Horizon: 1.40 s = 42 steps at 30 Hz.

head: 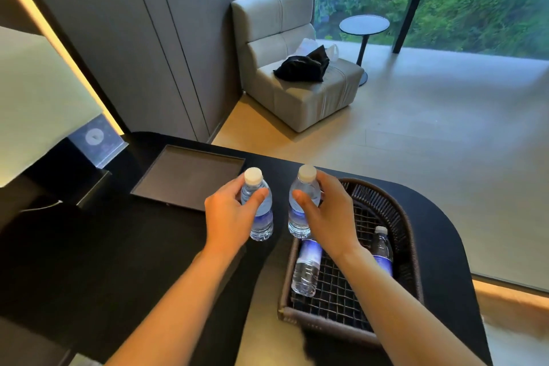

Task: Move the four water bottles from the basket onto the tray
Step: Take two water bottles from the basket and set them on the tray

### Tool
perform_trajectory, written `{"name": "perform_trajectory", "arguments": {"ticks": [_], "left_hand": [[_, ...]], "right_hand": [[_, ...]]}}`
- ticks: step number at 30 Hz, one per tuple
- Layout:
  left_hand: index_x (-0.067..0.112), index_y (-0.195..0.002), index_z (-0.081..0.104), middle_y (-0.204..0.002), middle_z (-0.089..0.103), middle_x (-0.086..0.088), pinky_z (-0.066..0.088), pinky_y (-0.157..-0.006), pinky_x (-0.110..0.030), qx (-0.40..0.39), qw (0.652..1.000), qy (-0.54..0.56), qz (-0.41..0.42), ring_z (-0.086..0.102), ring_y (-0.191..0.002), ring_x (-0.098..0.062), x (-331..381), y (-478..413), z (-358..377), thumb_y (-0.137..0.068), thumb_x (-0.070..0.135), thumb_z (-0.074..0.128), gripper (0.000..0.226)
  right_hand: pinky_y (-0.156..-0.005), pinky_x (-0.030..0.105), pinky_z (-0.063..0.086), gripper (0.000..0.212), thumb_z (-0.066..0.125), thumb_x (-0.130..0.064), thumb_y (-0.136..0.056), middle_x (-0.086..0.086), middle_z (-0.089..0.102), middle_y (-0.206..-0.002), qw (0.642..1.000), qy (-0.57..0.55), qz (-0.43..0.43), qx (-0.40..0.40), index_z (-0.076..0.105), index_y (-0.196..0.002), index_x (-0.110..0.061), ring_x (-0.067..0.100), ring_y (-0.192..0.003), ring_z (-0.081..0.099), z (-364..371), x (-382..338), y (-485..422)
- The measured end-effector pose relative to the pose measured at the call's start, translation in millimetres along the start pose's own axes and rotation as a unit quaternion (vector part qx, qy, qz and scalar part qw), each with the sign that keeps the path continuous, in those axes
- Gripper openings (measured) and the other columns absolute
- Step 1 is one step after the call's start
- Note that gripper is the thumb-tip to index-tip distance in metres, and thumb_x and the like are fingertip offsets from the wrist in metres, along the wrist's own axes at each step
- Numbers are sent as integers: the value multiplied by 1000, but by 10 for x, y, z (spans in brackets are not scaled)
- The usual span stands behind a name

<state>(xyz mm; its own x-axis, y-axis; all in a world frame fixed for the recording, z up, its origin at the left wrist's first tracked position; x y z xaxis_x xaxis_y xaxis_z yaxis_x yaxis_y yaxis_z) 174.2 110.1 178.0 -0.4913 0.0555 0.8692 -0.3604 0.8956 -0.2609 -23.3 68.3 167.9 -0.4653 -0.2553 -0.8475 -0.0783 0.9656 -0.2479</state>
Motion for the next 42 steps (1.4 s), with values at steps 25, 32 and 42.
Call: {"name": "perform_trajectory", "arguments": {"ticks": [25, 32, 42], "left_hand": [[19, -124, 72, -110, 76, 4, 58, -90, -30, -26, 999, 35, -8, 71, -103, -10, -2498, -2789, -1707, -84, 24, 82, 41], [19, -122, 73, -103, 73, 12, 57, -85, -21, -26, 999, 34, -28, 67, -94, 7, -2971, -3304, -1747, -84, 25, 83, 40], [15, -125, 72, -109, 71, 9, 56, -89, -26, -19, 999, 26, -19, 69, -104, -11, -3333, -3731, -1747, -85, 20, 82, 42]], "right_hand": [[-94, 24, 49, 42, 75, -33, -93, -13, 61, -121, 997, 14, 70, 37, 61, -131, -23, 6, -110, 57, 3612, -633, -1694], [-94, 26, 47, 42, 76, -25, -93, 1, 67, -127, 998, 25, 53, 15, 61, -131, -16, 8, -109, 57, 4161, -568, -2162], [-90, 7, 39, 43, 76, -25, -93, 5, 66, -127, 998, 44, 48, 15, 61, -132, -14, 7, -109, 54, 4642, -410, -2460]]}}
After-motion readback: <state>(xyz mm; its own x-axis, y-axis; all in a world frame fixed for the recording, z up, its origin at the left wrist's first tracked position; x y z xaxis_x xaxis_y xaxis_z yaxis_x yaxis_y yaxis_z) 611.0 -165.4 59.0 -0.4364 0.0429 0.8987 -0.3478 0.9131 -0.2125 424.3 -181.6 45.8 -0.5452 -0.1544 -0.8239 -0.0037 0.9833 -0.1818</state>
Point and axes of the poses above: each hand's wrist, its own y-axis away from the middle knuckle, its own z-axis out of the palm, x = y × z, the point moved 4 cm from there along -y, towards the middle knuckle
